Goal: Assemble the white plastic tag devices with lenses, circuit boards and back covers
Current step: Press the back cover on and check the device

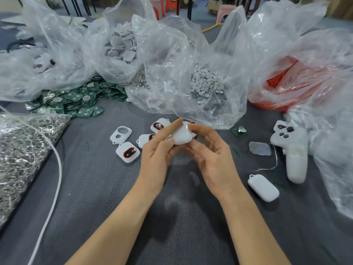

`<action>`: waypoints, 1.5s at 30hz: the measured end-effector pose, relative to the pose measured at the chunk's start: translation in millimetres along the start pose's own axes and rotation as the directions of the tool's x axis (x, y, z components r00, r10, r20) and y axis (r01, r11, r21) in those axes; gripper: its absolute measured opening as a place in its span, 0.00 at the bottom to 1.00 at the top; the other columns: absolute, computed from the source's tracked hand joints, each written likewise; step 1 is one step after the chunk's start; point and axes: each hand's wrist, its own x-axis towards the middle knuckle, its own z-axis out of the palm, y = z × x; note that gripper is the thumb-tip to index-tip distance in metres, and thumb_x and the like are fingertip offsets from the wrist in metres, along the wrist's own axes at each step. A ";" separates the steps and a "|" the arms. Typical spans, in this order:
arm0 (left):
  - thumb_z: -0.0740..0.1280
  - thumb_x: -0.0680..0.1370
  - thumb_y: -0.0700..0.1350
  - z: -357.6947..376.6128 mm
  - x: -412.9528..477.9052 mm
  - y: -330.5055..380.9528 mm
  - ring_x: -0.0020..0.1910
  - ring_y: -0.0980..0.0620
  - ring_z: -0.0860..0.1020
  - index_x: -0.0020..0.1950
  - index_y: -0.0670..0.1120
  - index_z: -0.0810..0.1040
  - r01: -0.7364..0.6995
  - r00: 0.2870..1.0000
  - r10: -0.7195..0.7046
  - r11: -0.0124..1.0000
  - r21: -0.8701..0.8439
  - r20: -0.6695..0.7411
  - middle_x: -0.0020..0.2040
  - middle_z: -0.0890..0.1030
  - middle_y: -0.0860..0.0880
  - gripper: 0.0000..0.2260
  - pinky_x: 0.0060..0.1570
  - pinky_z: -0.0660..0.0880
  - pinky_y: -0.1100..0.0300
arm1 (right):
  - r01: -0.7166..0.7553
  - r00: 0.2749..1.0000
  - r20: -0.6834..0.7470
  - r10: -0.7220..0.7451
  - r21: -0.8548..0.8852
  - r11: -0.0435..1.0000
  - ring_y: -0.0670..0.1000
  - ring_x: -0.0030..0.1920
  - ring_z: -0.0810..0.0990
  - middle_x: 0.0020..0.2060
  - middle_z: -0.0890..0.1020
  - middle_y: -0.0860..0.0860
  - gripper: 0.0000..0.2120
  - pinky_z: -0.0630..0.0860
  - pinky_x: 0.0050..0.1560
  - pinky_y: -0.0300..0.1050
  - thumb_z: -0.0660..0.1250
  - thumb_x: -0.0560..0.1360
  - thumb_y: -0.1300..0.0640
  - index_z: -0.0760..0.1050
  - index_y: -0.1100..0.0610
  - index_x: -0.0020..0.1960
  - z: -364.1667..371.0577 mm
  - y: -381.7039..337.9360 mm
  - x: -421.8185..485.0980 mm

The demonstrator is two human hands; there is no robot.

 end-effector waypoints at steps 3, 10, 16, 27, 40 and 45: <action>0.65 0.75 0.41 3.2 -1.5 0.5 0.59 0.51 0.80 0.60 0.55 0.79 -0.059 0.997 0.065 0.988 0.146 -0.041 0.59 0.82 0.52 0.16 0.58 0.76 0.52 | -0.021 0.999 -0.044 0.022 0.029 0.999 0.53 0.54 0.80 0.48 0.83 0.54 0.14 0.76 0.60 0.51 0.65 0.74 0.70 0.77 0.58 0.55 -0.3 -0.3 0.9; 0.70 0.74 0.38 5.2 -2.9 2.8 0.50 0.53 0.82 0.63 0.55 0.73 -0.063 0.995 0.074 0.985 0.160 -0.062 0.48 0.82 0.56 0.21 0.51 0.80 0.55 | -0.058 0.998 -0.032 0.061 0.098 0.994 0.50 0.46 0.84 0.46 0.85 0.54 0.13 0.79 0.46 0.40 0.62 0.74 0.70 0.83 0.58 0.46 -1.9 -0.4 2.0; 0.73 0.72 0.44 6.5 -3.8 3.8 0.46 0.45 0.81 0.50 0.45 0.73 -0.040 0.989 0.065 0.983 0.181 -0.133 0.46 0.81 0.45 0.12 0.46 0.82 0.47 | -0.028 0.996 -0.084 0.023 -0.048 0.998 0.55 0.53 0.81 0.49 0.85 0.53 0.13 0.75 0.61 0.60 0.68 0.68 0.58 0.81 0.58 0.52 2.5 1.2 0.4; 0.66 0.77 0.38 5.9 -3.2 1.3 0.40 0.54 0.82 0.49 0.45 0.79 -0.035 0.994 0.067 0.948 0.318 -0.089 0.42 0.83 0.53 0.04 0.40 0.81 0.59 | -0.065 0.990 -0.133 0.048 -0.126 0.990 0.52 0.45 0.80 0.46 0.83 0.55 0.11 0.78 0.40 0.44 0.68 0.74 0.62 0.80 0.54 0.55 1.4 -0.7 0.5; 0.66 0.79 0.38 5.1 -4.0 -3.4 0.38 0.46 0.76 0.42 0.45 0.74 -0.089 0.988 0.151 0.769 0.633 -0.044 0.37 0.79 0.46 0.06 0.39 0.72 0.55 | -0.056 0.961 -0.274 -0.031 -0.304 0.951 0.50 0.35 0.78 0.39 0.80 0.59 0.01 0.75 0.29 0.40 0.68 0.75 0.64 0.77 0.60 0.46 8.8 11.0 -1.3; 0.64 0.79 0.41 9.3 -3.6 -4.1 0.32 0.58 0.74 0.40 0.51 0.73 -0.093 0.981 0.178 0.773 0.627 -0.074 0.34 0.78 0.54 0.09 0.34 0.70 0.67 | -0.047 0.936 -0.342 -0.083 -0.357 0.933 0.52 0.35 0.77 0.35 0.80 0.55 0.05 0.75 0.32 0.47 0.70 0.74 0.57 0.77 0.59 0.42 13.7 13.5 0.0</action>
